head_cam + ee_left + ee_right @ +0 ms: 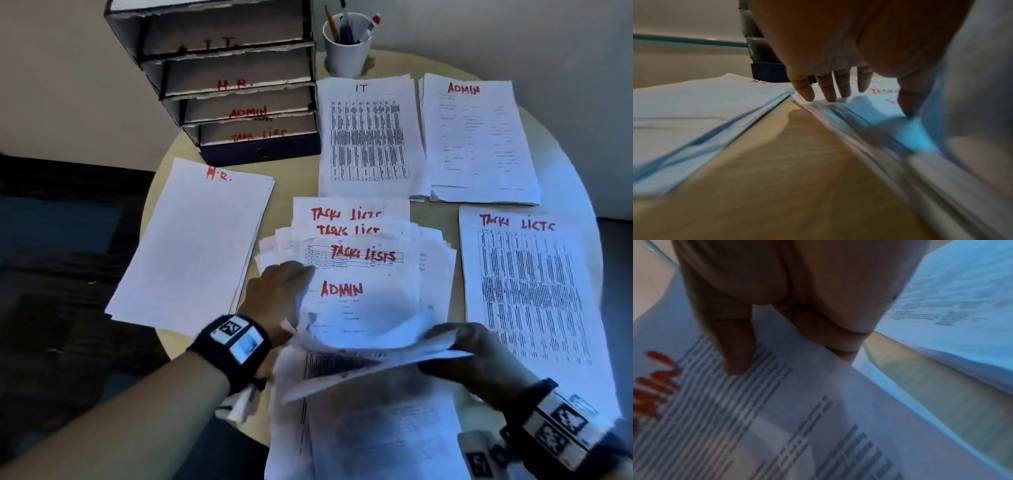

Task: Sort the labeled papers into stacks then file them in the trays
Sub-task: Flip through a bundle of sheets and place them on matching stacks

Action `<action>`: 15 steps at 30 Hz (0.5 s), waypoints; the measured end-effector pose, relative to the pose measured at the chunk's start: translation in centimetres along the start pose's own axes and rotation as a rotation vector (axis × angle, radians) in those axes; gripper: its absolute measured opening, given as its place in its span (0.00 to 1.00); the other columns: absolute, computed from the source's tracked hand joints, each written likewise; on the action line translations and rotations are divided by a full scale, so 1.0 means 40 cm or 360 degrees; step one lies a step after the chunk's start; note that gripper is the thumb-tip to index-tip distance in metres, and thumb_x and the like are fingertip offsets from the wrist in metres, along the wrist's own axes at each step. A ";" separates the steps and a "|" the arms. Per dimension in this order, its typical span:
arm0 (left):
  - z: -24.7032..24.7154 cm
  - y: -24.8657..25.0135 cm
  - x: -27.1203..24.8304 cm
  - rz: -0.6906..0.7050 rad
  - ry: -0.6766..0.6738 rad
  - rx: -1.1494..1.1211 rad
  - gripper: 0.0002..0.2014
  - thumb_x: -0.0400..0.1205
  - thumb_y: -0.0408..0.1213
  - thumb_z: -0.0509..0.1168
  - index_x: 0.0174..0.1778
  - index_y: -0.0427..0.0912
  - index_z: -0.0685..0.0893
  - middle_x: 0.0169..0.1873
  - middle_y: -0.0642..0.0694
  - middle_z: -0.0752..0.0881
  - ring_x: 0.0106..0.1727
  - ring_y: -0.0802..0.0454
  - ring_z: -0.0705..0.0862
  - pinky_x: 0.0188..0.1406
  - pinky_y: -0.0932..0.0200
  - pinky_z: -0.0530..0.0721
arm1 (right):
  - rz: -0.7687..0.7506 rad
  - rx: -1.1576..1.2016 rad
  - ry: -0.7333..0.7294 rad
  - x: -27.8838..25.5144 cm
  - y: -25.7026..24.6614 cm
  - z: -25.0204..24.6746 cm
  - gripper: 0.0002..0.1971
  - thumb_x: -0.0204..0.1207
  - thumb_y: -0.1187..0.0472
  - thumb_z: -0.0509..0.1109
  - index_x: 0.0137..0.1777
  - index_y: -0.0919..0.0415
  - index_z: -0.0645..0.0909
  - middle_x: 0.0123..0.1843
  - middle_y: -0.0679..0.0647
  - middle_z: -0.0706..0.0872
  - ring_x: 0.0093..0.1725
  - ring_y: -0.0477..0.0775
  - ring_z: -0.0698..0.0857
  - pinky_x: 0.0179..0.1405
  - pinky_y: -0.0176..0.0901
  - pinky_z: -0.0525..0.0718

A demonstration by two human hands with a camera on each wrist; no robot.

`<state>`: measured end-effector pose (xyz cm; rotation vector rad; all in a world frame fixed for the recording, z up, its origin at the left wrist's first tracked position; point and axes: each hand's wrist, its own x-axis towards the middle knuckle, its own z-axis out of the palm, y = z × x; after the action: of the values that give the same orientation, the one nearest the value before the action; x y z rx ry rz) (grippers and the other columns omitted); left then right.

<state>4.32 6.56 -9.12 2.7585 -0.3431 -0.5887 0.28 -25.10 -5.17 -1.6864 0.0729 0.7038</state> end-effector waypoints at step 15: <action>-0.008 0.029 -0.011 -0.0116 0.0195 -0.0110 0.24 0.80 0.42 0.71 0.73 0.44 0.78 0.61 0.41 0.80 0.61 0.38 0.80 0.57 0.41 0.82 | -0.0057 -0.0025 0.0205 -0.086 -0.001 -0.011 0.16 0.64 0.80 0.79 0.26 0.61 0.83 0.20 0.48 0.77 0.20 0.41 0.71 0.21 0.29 0.67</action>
<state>3.88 5.68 -8.30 2.7340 -0.1918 -0.4374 -2.31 -26.61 -3.43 -1.7430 0.1282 0.5698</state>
